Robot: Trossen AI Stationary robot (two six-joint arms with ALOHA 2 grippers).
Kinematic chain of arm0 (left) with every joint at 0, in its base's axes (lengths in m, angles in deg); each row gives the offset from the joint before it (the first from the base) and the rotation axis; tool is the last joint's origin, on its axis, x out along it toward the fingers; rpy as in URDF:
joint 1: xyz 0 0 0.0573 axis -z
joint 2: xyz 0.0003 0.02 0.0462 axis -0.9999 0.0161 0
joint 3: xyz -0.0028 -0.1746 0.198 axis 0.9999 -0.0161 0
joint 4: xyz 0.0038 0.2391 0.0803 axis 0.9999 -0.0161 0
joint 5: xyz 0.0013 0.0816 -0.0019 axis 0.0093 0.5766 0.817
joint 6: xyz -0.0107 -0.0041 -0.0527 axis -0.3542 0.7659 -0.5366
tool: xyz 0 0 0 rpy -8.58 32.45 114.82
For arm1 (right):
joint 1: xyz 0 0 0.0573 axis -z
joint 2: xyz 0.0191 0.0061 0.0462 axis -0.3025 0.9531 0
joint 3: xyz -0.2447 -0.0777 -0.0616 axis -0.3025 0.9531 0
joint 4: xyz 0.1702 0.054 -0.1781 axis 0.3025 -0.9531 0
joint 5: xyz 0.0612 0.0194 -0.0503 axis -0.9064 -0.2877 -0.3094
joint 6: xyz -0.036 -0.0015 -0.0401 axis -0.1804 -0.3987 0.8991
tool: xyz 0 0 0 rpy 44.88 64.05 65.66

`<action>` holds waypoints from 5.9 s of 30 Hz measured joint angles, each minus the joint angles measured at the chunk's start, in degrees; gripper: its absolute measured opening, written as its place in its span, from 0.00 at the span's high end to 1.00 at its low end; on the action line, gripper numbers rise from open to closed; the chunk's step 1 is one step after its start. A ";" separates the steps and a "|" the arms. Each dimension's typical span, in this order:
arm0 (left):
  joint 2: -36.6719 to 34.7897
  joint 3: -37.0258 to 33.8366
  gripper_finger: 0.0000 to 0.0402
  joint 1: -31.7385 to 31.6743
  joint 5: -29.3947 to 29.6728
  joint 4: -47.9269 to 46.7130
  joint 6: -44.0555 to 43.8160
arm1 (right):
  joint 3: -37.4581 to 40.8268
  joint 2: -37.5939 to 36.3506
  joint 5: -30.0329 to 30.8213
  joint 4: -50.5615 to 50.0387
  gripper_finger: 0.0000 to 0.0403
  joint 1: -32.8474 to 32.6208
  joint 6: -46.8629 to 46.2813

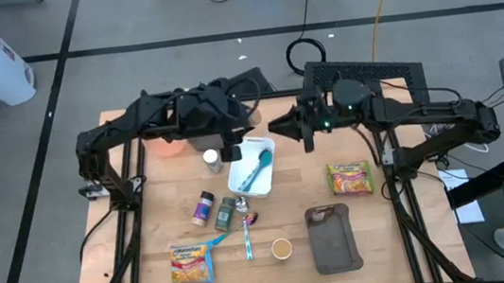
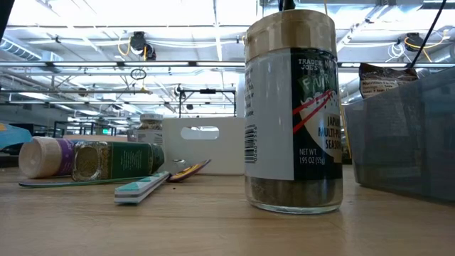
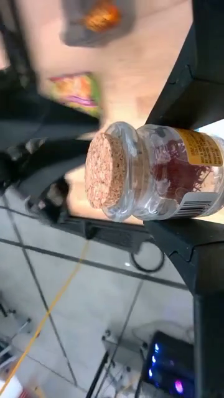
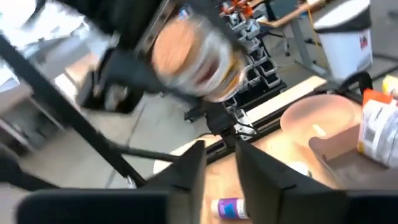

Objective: Pick & Place Food Item
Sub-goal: Put the brown seasoning bottle into the bottom black bin

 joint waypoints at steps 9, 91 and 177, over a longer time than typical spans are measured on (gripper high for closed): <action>1.29 -0.07 0.50 -0.02 3.60 -5.17 3.10 | -0.02 0.95 -2.06 5.09 0.44 2.98 -12.07; 6.84 -0.04 0.50 -2.49 6.34 -14.81 7.55 | -0.02 15.99 -0.09 17.49 0.58 3.01 -24.29; -6.78 -40.81 0.36 -6.81 -34.74 47.32 -45.47 | -21.12 16.53 5.59 -76.23 0.58 -40.57 19.27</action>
